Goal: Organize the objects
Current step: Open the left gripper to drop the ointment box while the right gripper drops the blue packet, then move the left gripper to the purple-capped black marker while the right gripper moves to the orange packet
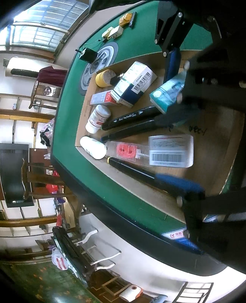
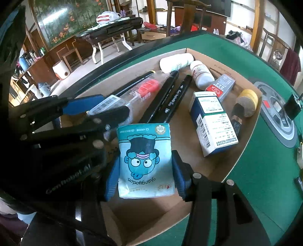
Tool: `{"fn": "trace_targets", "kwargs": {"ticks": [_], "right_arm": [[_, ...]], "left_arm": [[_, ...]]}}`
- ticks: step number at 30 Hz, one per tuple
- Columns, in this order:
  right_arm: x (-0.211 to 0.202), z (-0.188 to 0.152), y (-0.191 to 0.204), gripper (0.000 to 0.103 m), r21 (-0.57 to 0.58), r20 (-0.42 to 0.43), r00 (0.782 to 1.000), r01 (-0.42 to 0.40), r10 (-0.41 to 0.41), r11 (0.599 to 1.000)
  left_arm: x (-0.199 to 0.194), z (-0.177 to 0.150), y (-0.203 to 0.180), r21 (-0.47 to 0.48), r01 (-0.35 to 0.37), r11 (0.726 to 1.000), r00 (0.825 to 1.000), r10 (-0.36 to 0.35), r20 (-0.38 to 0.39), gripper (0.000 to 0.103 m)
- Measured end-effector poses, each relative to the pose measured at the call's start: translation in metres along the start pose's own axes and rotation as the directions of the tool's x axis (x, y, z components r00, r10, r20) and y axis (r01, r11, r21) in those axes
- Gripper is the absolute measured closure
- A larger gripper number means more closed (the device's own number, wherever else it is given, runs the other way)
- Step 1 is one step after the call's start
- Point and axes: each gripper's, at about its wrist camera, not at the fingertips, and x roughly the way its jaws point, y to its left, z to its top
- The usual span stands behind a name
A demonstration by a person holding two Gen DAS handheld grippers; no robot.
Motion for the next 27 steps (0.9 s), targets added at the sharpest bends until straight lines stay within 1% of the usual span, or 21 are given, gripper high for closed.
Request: {"fn": "trace_targets", "kwargs": {"ticks": [7, 13, 15, 17, 19, 20, 22, 23, 25, 27], "right_arm": [[-0.018, 0.000, -0.007, 0.053, 0.019, 0.058, 0.998, -0.018, 0.017, 1.000], [-0.038, -0.006, -0.024, 0.052, 0.054, 0.117, 0.993, -0.023, 0.016, 0.998], [-0.043, -0.010, -0.032, 0.048, 0.073, 0.133, 0.991, -0.027, 0.017, 0.997], [-0.047, -0.014, -0.043, 0.048, 0.095, 0.146, 0.989, -0.028, 0.014, 0.995], [-0.052, -0.016, -0.054, 0.048, 0.114, 0.155, 0.988, -0.025, 0.007, 0.993], [-0.056, -0.020, -0.063, 0.048, 0.133, 0.162, 0.987, -0.020, -0.002, 0.991], [-0.063, -0.025, -0.078, 0.048, 0.164, 0.172, 0.985, -0.014, -0.015, 0.986], [-0.069, -0.029, -0.093, 0.048, 0.198, 0.179, 0.983, -0.009, -0.027, 0.980], [-0.076, -0.034, -0.116, 0.048, 0.252, 0.188, 0.981, -0.002, -0.047, 0.968], [-0.088, -0.043, -0.147, 0.048, 0.321, 0.197, 0.977, 0.013, -0.080, 0.947]], "left_arm": [[-0.014, 0.003, -0.001, -0.018, 0.005, 1.000, 1.000, -0.004, 0.020, 0.049], [-0.031, 0.008, 0.003, -0.079, 0.033, 0.996, 0.997, -0.028, 0.065, 0.048], [-0.039, 0.009, 0.002, -0.104, 0.057, 0.993, 0.995, -0.048, 0.090, 0.048], [-0.047, 0.011, 0.000, -0.127, 0.097, 0.987, 0.989, -0.082, 0.121, 0.048], [-0.055, 0.012, -0.004, -0.139, 0.151, 0.979, 0.979, -0.129, 0.157, 0.045], [-0.059, 0.013, -0.008, -0.139, 0.173, 0.975, 0.974, -0.148, 0.172, 0.042], [-0.067, 0.014, -0.019, -0.118, 0.210, 0.970, 0.963, -0.184, 0.198, 0.041], [-0.068, 0.015, -0.027, -0.095, 0.226, 0.969, 0.958, -0.204, 0.204, 0.041], [-0.069, 0.016, -0.040, -0.057, 0.245, 0.968, 0.953, -0.230, 0.199, 0.041], [-0.066, 0.017, -0.060, -0.003, 0.264, 0.965, 0.950, -0.259, 0.175, 0.041]]}}
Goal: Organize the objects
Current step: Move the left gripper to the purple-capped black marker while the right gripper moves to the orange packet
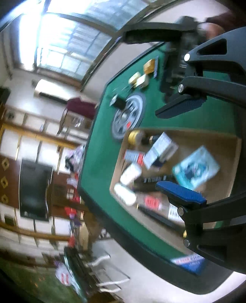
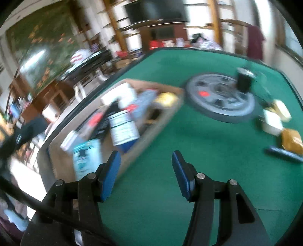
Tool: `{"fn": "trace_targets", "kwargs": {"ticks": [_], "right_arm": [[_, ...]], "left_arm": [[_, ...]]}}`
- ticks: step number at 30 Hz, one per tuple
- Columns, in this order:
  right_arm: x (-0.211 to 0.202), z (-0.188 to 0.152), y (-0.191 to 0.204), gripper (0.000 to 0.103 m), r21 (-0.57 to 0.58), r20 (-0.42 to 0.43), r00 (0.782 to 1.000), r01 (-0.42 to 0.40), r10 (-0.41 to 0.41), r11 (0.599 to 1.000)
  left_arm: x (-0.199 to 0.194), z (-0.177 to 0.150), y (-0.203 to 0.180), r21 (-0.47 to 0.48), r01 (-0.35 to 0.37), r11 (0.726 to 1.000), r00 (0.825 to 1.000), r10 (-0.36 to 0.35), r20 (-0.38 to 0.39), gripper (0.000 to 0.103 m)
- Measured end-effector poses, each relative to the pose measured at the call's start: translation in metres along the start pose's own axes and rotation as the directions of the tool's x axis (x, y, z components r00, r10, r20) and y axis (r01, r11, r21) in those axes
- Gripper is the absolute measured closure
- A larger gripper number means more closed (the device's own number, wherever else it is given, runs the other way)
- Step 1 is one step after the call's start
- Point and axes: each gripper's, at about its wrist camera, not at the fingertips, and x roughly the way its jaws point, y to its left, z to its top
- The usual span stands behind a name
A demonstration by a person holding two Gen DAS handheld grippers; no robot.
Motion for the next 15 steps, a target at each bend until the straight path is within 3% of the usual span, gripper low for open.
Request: {"fn": "trace_targets", "kwargs": {"ticks": [6, 9, 13, 15], "right_arm": [[-0.043, 0.010, -0.116, 0.046, 0.220, 0.062, 0.987, 0.134, -0.150, 0.966], [-0.059, 0.010, -0.189, 0.042, 0.396, 0.060, 0.975, 0.174, -0.215, 0.901], [-0.058, 0.002, -0.265, 0.042, 0.581, 0.062, 0.989, 0.075, -0.136, 0.810], [-0.056, 0.002, -0.285, 0.041, 0.611, 0.102, 0.991, 0.006, -0.086, 0.792]], "left_arm": [[0.015, -0.007, -0.043, 0.128, 0.049, 0.991, 0.998, -0.044, -0.042, 0.041], [0.020, -0.010, -0.056, 0.128, 0.087, 0.988, 0.995, -0.079, -0.062, 0.041], [0.032, -0.014, -0.067, 0.085, 0.137, 0.987, 0.985, -0.126, -0.119, 0.041], [0.038, -0.017, -0.070, 0.065, 0.150, 0.987, 0.979, -0.140, -0.149, 0.041]]}}
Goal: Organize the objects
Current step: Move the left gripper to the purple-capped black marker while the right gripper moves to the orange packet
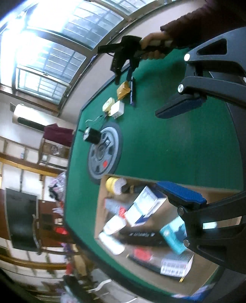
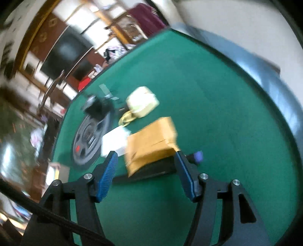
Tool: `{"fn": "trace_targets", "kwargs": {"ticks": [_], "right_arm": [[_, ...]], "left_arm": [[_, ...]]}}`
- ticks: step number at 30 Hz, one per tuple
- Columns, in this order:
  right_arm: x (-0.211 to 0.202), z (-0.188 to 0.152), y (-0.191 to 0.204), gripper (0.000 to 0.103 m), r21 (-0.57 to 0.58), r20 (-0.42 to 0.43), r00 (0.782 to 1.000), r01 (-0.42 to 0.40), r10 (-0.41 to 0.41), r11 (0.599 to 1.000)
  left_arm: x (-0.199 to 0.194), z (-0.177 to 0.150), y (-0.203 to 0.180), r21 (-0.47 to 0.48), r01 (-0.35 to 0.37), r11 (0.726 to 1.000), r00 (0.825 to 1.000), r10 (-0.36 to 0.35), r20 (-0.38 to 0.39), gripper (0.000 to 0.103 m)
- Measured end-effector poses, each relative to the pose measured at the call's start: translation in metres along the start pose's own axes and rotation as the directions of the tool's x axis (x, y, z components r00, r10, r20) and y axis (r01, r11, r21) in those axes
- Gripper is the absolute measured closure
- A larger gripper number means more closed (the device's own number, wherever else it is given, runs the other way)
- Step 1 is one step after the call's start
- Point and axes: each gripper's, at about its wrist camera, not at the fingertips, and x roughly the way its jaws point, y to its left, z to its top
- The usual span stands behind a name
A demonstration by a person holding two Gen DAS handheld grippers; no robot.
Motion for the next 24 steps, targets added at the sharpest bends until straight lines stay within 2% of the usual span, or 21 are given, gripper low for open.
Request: {"fn": "trace_targets", "kwargs": {"ticks": [6, 11, 13, 18, 20, 24], "right_arm": [[0.021, 0.010, 0.001, 0.039, -0.036, -0.074, 0.997, 0.011, -0.014, 0.999], [0.022, -0.016, 0.016, 0.039, -0.102, -0.167, 0.985, -0.067, 0.049, 0.993], [0.024, -0.033, 0.028, 0.037, -0.142, -0.218, 0.973, -0.111, 0.079, 0.984], [0.036, -0.076, 0.069, 0.038, -0.231, -0.367, 0.920, -0.236, 0.140, 0.944], [0.033, -0.081, 0.081, 0.038, -0.278, -0.358, 0.926, -0.230, 0.122, 0.933], [-0.003, -0.061, 0.079, 0.038, -0.306, -0.168, 0.982, -0.138, 0.089, 0.942]], "left_arm": [[0.006, -0.005, -0.012, 0.017, -0.006, 1.000, 1.000, 0.006, -0.025, 0.041], [0.013, -0.004, -0.015, 0.018, 0.005, 1.000, 0.999, -0.004, -0.043, 0.041], [0.018, -0.006, -0.016, 0.014, 0.014, 1.000, 0.998, -0.014, -0.059, 0.041], [0.025, -0.010, -0.018, 0.009, 0.027, 1.000, 0.996, -0.027, -0.088, 0.041], [0.025, -0.011, -0.018, 0.010, 0.026, 1.000, 0.995, -0.025, -0.093, 0.041], [0.028, -0.013, -0.019, 0.020, 0.030, 0.999, 0.994, -0.028, -0.102, 0.041]]}}
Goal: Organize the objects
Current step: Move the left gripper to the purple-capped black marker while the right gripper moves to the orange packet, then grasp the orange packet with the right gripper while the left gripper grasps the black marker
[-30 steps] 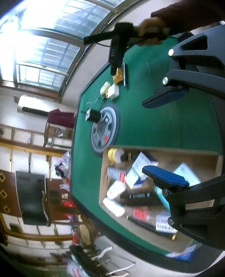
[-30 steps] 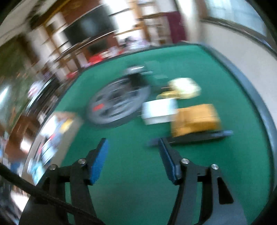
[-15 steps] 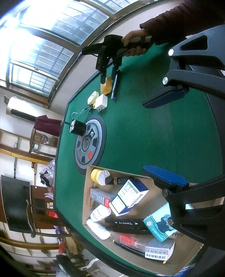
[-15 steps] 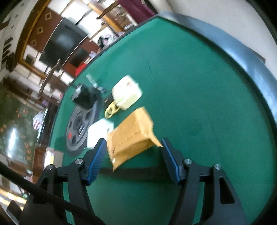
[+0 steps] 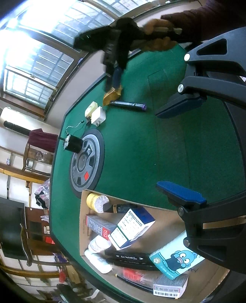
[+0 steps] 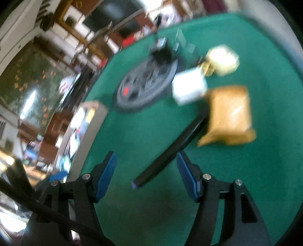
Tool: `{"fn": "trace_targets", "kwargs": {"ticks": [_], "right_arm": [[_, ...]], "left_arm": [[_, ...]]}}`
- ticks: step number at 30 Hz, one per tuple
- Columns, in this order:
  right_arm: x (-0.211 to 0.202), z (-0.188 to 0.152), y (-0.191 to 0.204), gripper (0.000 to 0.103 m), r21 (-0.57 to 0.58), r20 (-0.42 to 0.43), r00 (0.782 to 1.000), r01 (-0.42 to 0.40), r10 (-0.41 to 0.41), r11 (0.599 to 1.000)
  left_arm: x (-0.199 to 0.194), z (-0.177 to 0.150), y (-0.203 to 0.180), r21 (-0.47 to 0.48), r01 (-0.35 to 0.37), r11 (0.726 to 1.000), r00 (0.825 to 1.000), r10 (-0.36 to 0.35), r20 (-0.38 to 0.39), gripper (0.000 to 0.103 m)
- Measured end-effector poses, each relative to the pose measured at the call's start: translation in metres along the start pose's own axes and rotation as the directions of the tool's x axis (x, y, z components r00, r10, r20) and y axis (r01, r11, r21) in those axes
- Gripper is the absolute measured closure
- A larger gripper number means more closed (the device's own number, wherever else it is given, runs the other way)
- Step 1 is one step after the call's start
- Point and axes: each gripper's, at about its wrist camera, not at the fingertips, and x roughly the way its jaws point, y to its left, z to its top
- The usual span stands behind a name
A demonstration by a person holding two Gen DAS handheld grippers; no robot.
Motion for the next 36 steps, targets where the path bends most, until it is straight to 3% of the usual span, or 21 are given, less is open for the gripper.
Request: {"fn": "trace_targets", "kwargs": {"ticks": [2, 4, 5, 10, 15, 17, 20, 24, 29, 36], "right_arm": [[-0.015, 0.007, -0.007, 0.036, 0.026, 0.078, 0.993, 0.086, -0.088, 0.996], [-0.024, 0.010, -0.016, 0.030, 0.048, 0.125, 0.961, 0.242, -0.246, 0.969], [-0.023, 0.011, -0.020, 0.029, 0.053, 0.128, 0.950, 0.282, -0.286, 0.958], [0.003, 0.012, -0.030, 0.029, 0.079, 0.077, 0.945, 0.311, -0.317, 0.947], [0.030, 0.019, -0.024, 0.029, 0.041, 0.071, 0.904, 0.419, -0.421, 0.907], [0.028, 0.021, -0.028, 0.031, 0.034, 0.058, 0.905, 0.420, -0.421, 0.907], [0.030, 0.021, -0.036, 0.055, 0.040, 0.034, 0.914, 0.402, -0.404, 0.915], [0.024, 0.019, -0.043, 0.058, 0.062, 0.055, 0.926, 0.370, -0.373, 0.927], [0.014, 0.018, -0.053, 0.058, 0.094, 0.068, 0.918, 0.385, -0.392, 0.918], [0.009, 0.017, -0.060, 0.059, 0.136, 0.076, 0.923, 0.366, -0.378, 0.921]], "left_arm": [[0.004, -0.001, 0.001, -0.006, 0.006, 1.000, 1.000, -0.006, -0.010, 0.041], [0.009, -0.002, 0.001, -0.021, 0.018, 1.000, 0.999, -0.019, -0.026, 0.041], [0.011, -0.002, 0.000, -0.027, 0.026, 0.999, 0.999, -0.027, -0.034, 0.041], [0.014, -0.002, -0.010, -0.002, 0.010, 1.000, 0.999, -0.010, -0.046, 0.041], [0.018, 0.003, -0.021, 0.041, -0.047, 0.998, 0.997, 0.049, -0.055, 0.041], [0.024, 0.005, -0.028, 0.060, -0.058, 0.997, 0.996, 0.062, -0.068, 0.041], [0.036, 0.007, -0.039, 0.093, -0.057, 0.994, 0.994, 0.066, -0.087, 0.041], [0.051, 0.010, -0.056, 0.136, -0.048, 0.990, 0.992, 0.063, -0.109, 0.041], [0.073, 0.019, -0.079, 0.179, -0.034, 0.983, 0.990, 0.058, -0.126, 0.041], [0.112, 0.038, -0.114, 0.254, -0.019, 0.967, 0.991, 0.051, -0.122, 0.041]]}}
